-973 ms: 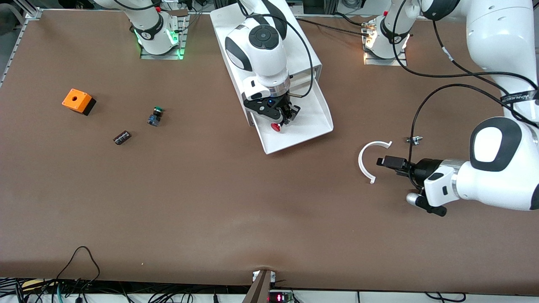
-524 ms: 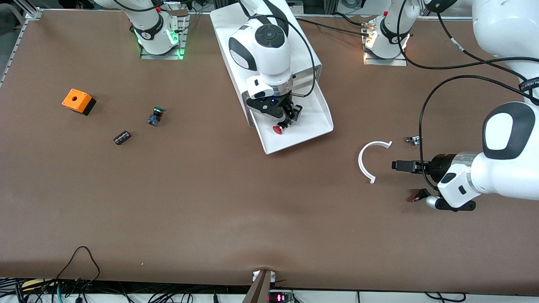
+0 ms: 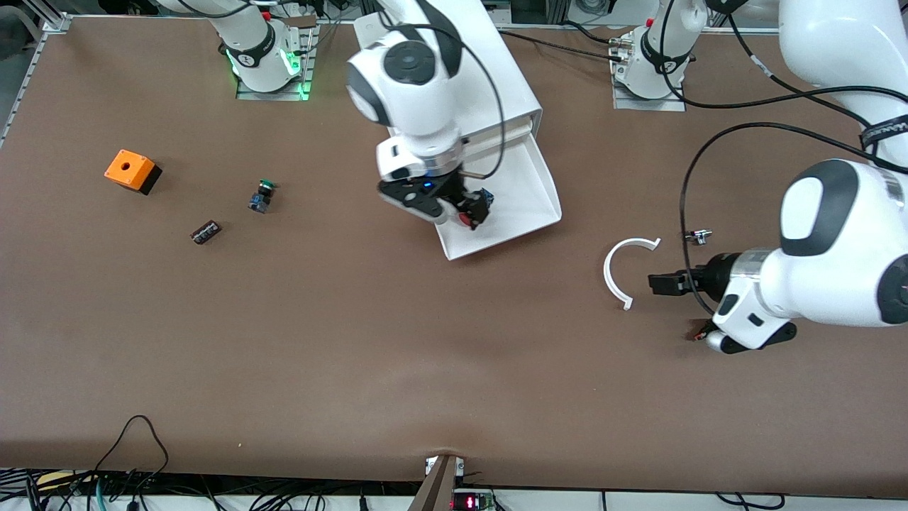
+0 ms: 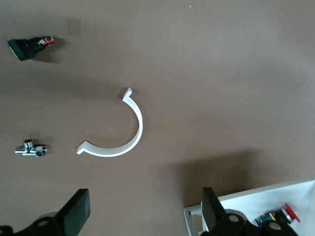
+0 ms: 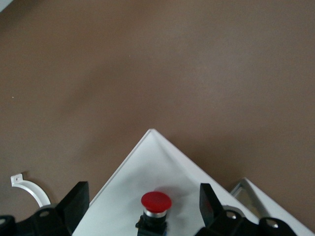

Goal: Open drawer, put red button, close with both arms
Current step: 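Retract the right gripper while the left gripper moves to the drawer front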

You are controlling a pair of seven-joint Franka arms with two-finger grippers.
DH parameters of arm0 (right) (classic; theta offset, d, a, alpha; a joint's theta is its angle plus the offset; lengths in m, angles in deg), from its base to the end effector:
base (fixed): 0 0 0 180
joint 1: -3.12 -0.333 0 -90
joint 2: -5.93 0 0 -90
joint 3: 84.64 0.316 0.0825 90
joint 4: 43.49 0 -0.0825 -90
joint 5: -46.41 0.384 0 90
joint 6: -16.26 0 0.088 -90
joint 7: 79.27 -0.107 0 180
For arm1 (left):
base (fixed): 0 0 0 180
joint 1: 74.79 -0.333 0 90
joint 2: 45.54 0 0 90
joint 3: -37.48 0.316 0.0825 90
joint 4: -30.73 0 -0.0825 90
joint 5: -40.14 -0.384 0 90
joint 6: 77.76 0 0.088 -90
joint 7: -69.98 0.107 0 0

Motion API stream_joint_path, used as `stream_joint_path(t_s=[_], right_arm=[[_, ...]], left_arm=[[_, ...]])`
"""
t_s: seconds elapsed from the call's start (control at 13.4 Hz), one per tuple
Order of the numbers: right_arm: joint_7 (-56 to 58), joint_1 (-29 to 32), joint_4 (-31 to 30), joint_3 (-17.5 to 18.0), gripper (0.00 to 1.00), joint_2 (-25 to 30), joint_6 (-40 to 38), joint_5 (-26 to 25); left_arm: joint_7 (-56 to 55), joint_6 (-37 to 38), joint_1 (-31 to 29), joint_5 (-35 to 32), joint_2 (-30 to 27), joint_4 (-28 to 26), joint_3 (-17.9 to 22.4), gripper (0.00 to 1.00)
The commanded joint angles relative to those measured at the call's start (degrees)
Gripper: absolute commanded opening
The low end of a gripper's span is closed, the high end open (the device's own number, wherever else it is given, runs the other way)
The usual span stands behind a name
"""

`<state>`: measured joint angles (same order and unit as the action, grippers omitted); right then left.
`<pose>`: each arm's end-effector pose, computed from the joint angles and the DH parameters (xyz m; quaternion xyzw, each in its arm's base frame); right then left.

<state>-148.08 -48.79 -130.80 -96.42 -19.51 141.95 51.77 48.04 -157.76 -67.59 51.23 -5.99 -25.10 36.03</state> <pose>0.5224 0.4740 0.4312 -0.9602 0.2536 -0.0696 0.0948 0.7010 -0.1241 0.4465 0.9792 0.1119 -0.1557 0.0661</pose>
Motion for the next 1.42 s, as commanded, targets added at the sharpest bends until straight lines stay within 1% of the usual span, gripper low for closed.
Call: stream_joint_path(t_s=[0.0, 0.15, 0.3, 0.45, 0.67, 0.75, 0.9, 1.05, 1.2, 1.35], right_arm=[[10.0, 5.1, -0.9, 1.3, 0.99, 5.9, -5.6, 2.3], [18.0, 9.4, -1.2, 1.4, 0.99, 9.2, -10.3, 2.3], [28.0, 13.8, -2.6, 1.5, 0.99, 12.8, -14.7, 2.4], [35.5, 17.4, -3.9, 1.5, 1.0, 15.6, -17.4, 2.4], [46.4, 22.6, -4.5, 1.5, 1.0, 18.2, -22.7, 2.4], [49.1, 23.9, -4.6, 1.5, 1.0, 18.8, -23.6, 2.4], [53.6, 26.3, -5.4, 1.5, 1.0, 20.5, -25.2, 2.3], [58.8, 29.1, -6.3, 1.5, 1.0, 22.3, -26.0, 2.3], [64.7, 31.8, -6.9, 1.5, 1.0, 24.0, -28.2, 2.3], [71.9, 34.1, -8.3, 1.5, 1.0, 26.3, -28.0, 1.7]], left_arm=[[-3.0, -2.4, 4.6, -5.5, -0.4, -1.4, 0.2, 1.0], [-3.4, -5.4, 6.0, -5.0, -0.1, -1.8, 0.0, 1.0], [-4.2, -9.9, 9.1, -4.7, 0.0, -5.2, 0.0, 1.0], [-8.5, -15.2, 11.3, -4.8, -0.1, -8.6, 0.0, 1.0], [-14.2, -21.3, 14.6, -4.8, -0.1, -12.5, 0.0, 1.0], [-16.0, -22.6, 15.4, -4.8, 0.0, -13.2, 0.0, 1.0], [-18.7, -26.8, 17.1, -3.6, -0.1, -16.5, 0.0, 1.0], [-21.1, -29.4, 18.9, -3.4, -0.3, -19.1, 0.0, 1.0], [-24.1, -32.9, 20.4, -3.4, -1.0, -22.8, 0.0, 1.0], [-26.0, -35.0, 21.7, -3.4, -2.2, -25.6, -0.6, 1.0]])
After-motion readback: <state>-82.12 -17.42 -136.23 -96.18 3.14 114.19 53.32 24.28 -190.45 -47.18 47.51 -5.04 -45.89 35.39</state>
